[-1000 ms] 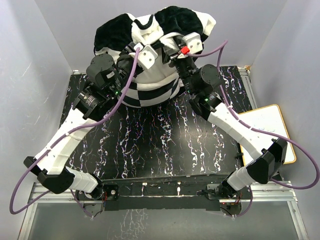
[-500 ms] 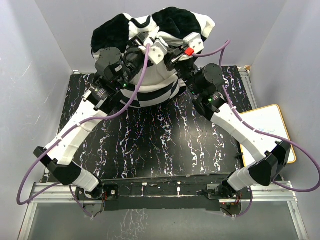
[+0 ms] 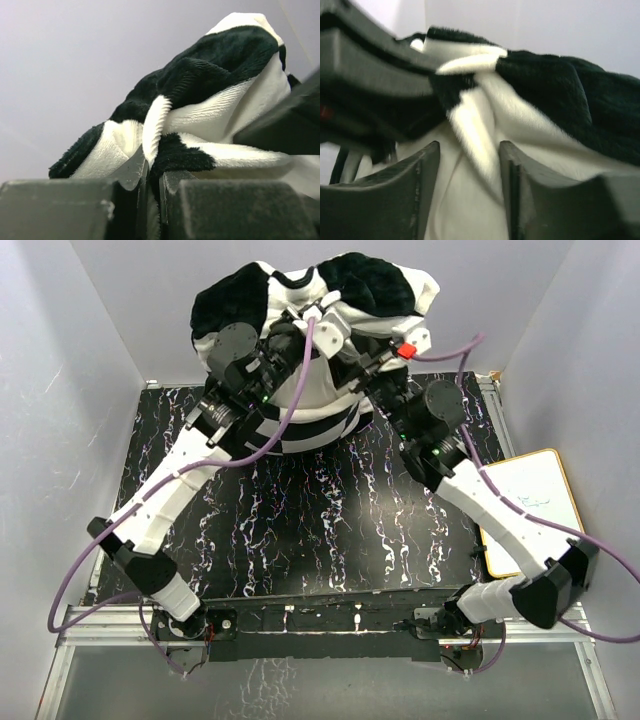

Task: Remove the pillowcase from the pillow
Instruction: Remove the pillow from the pillowcase.

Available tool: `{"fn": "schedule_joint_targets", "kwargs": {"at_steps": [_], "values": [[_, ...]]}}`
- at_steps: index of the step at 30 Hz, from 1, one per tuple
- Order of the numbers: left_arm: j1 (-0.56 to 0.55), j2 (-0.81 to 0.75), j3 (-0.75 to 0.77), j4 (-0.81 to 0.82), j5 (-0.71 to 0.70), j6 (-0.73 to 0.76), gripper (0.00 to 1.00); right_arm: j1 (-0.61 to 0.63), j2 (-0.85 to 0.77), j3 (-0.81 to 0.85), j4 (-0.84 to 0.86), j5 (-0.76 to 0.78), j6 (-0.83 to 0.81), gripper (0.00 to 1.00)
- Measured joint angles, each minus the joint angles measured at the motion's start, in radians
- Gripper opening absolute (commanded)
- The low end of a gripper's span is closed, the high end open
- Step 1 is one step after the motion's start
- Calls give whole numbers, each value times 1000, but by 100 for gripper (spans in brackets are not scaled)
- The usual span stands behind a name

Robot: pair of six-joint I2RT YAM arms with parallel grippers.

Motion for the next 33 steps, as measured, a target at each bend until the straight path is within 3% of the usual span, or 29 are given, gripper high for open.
{"fn": "schedule_joint_targets", "kwargs": {"at_steps": [6,9,14,19,22,25,27,30,31,33], "values": [[-1,154,341,-278,32,-130,0,-18,-195,-243,60,-4,113,70],[2,185,443,-414,79,-183,0,-16,-245,-305,65,-4,167,71],[0,181,465,-528,152,-230,0,-14,-196,-270,37,13,209,78],[-1,166,446,-545,187,-243,0,-20,-53,-84,-72,48,221,91],[8,154,438,-542,185,-243,0,-21,-1,-24,-85,78,225,92],[8,134,414,-539,185,-242,0,-20,37,10,-92,85,214,85],[11,123,403,-536,183,-245,0,-19,67,37,-92,89,207,72],[15,111,387,-533,183,-253,0,-16,108,53,-69,106,198,43],[15,108,380,-529,183,-256,0,-16,119,53,-61,119,198,24],[14,98,365,-522,183,-259,0,-11,139,53,-45,146,189,9]]}}
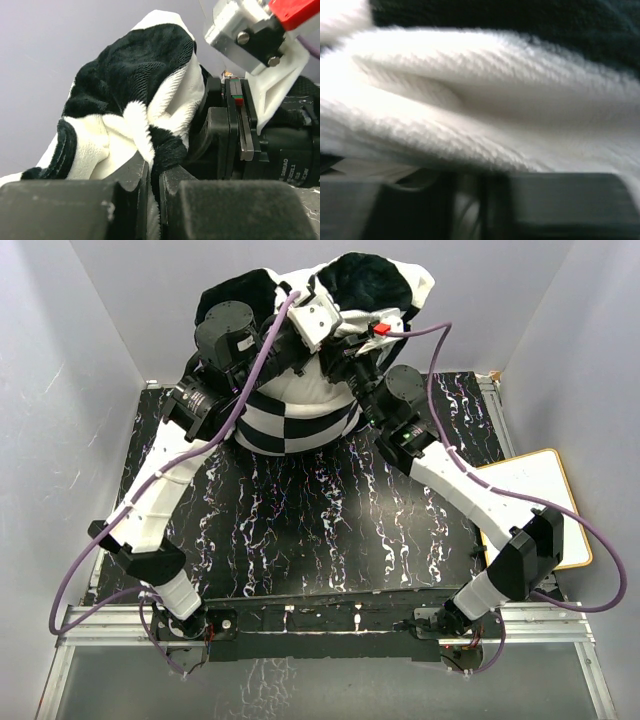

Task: Remove the pillowcase from the pillow
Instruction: Remove the pillow from the pillowcase.

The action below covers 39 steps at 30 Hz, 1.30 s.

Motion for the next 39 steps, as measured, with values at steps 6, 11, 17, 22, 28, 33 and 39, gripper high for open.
{"fn": "schedule_joint_targets", "kwargs": {"at_steps": [6,11,17,22,28,33,39], "values": [[0,-23,-34,40,-4,10,0,28,-9,-67,73,47,-9,8],[-6,-43,-95,138,-35,48,0,58,-103,-219,135,42,-10,8],[-16,-57,-235,366,-119,140,0,100,-257,-468,237,39,41,8],[-38,-34,-251,406,-187,208,0,119,-361,-623,292,90,106,8],[-59,3,-191,272,-236,191,0,132,-496,-750,276,165,145,8],[-56,78,-33,42,-230,64,0,142,-578,-785,190,231,173,8],[55,185,183,-232,-28,-197,0,142,-626,-745,71,130,65,39]]}}
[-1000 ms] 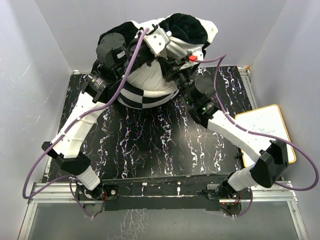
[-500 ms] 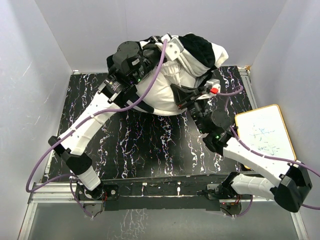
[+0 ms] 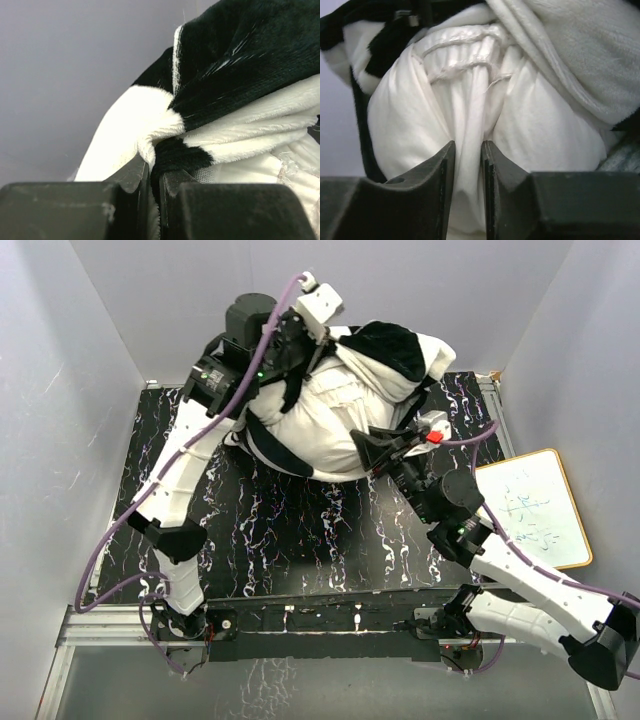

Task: Remove the pillowcase from the pillow
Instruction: Remove the pillow from the pillowcase.

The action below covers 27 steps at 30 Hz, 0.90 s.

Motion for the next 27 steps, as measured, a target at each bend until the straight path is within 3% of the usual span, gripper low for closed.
{"fn": "schedule_joint_targets", "kwargs": {"at_steps": [2,6,11,15,17,22,27], "values": [[50,-5,6,-41,61,-61,0,0,-13,30,-49,-100,-110,48],[105,-30,-3,-64,119,-132,0,-5,-11,140,-194,-284,-372,58],[107,-44,-12,-102,179,-175,0,-6,119,405,-375,-458,-639,68],[104,-66,-55,-114,233,-198,0,-11,227,570,-531,-543,-770,87],[104,-82,-79,-120,258,-208,0,-19,307,690,-650,-580,-830,92],[105,-90,-85,-140,291,-218,0,-35,446,870,-846,-601,-935,94],[105,-90,-88,-147,299,-219,0,-39,509,979,-989,-626,-994,89]]}}
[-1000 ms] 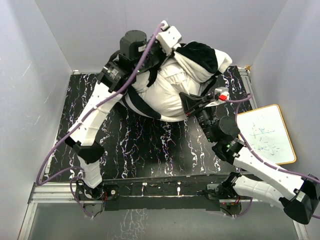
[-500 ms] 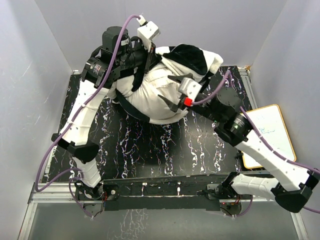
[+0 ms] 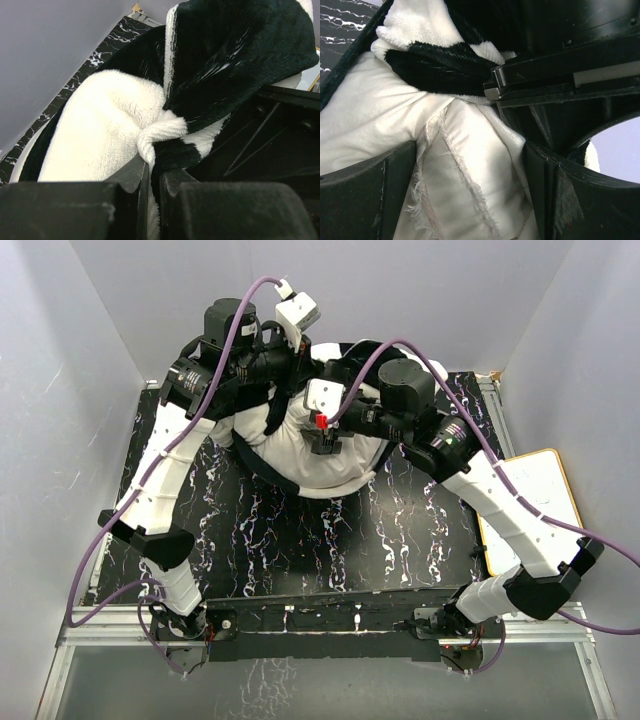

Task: Remove the pillowcase from the pillow
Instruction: Remove the pillow from the pillowcase.

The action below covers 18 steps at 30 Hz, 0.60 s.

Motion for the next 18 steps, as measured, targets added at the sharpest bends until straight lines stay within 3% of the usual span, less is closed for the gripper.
{"fn": "schedule_joint_targets", "kwargs": {"at_steps": [8,13,14,16,18], "values": [[-1,2,2,-15,0,5,0,1,0,-21,-41,26,-32,82],[-4,6,11,-24,-18,8,0,-1,-45,-162,96,47,-27,62],[-5,6,11,-23,-24,10,0,-3,-57,-191,129,48,-22,62],[-8,6,11,-18,-36,18,0,-7,-80,-241,192,48,-3,75],[-13,6,11,-10,-50,29,0,-10,-109,-305,268,53,25,82]]}}
